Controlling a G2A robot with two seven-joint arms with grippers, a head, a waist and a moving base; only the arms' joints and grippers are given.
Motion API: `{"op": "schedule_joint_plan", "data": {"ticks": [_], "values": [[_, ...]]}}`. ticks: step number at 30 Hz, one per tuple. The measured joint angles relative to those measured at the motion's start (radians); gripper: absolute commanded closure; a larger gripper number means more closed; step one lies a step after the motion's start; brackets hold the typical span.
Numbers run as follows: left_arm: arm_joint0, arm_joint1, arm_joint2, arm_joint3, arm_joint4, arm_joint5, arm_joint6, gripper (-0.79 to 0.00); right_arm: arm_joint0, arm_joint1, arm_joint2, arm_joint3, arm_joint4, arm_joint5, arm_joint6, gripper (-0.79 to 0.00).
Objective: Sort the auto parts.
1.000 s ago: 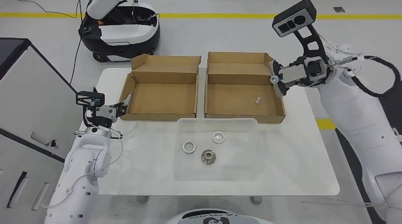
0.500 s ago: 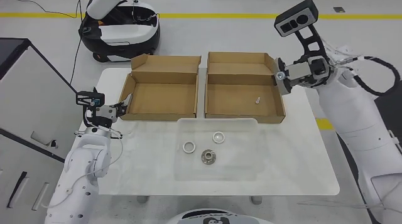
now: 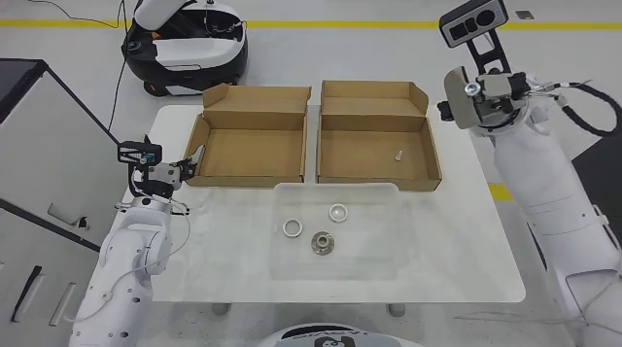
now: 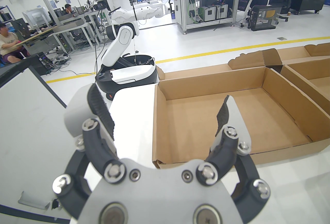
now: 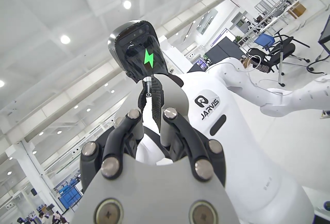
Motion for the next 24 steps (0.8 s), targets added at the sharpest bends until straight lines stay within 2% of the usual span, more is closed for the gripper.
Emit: {"op": "schedule_joint_plan", "data": {"ticks": [11,19,24], "values": [[0.000,0.000,0.000,0.000,0.000,0.000,0.000,-0.785,-0.009,-0.017,0.025,0.010,-0.041,0.010,-0.004,0.000],[0.000,0.000,0.000,0.000,0.000,0.000,0.000,-0.785,-0.005,-0.022,0.046,0.013,-0.160,0.007,-0.002,0.000],[0.000,0.000,0.000,0.000,0.000,0.000,0.000,-0.785,-0.011,-0.027,0.055,0.010,-0.175,0.012,-0.003,0.000]]}}
